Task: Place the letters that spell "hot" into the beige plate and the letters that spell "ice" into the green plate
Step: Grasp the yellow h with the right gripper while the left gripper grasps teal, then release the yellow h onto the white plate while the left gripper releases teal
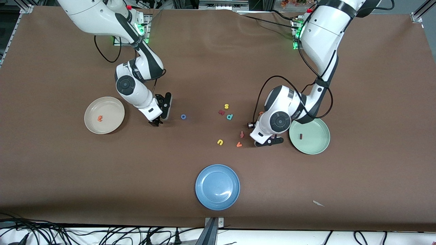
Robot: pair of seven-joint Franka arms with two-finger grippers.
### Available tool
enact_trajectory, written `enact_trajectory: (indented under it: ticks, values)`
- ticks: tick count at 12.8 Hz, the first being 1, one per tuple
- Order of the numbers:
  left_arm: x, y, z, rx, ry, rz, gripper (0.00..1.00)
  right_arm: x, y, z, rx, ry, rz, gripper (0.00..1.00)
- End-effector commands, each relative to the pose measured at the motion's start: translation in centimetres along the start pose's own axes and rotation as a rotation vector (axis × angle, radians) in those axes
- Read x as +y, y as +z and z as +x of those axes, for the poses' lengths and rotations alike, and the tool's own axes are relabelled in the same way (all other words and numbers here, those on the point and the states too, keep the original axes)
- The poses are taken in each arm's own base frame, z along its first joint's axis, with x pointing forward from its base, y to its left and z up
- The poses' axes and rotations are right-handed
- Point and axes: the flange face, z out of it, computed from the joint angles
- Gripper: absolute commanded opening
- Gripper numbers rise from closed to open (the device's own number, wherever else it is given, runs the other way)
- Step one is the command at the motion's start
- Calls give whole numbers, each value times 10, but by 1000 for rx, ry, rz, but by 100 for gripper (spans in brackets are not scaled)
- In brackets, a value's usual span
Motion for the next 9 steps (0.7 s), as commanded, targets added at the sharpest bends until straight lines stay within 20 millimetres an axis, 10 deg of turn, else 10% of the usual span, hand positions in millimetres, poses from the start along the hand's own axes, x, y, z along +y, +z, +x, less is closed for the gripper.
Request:
enact_trajectory:
  ticks: [1, 9]
  values:
    - [-25, -41, 10, 44, 36, 84, 0, -2, 5, -3, -10, -79, -28, 88]
    - [-165, -59, 75, -2, 306, 71, 0, -2, 6, -3, -11, -82, -29, 28]
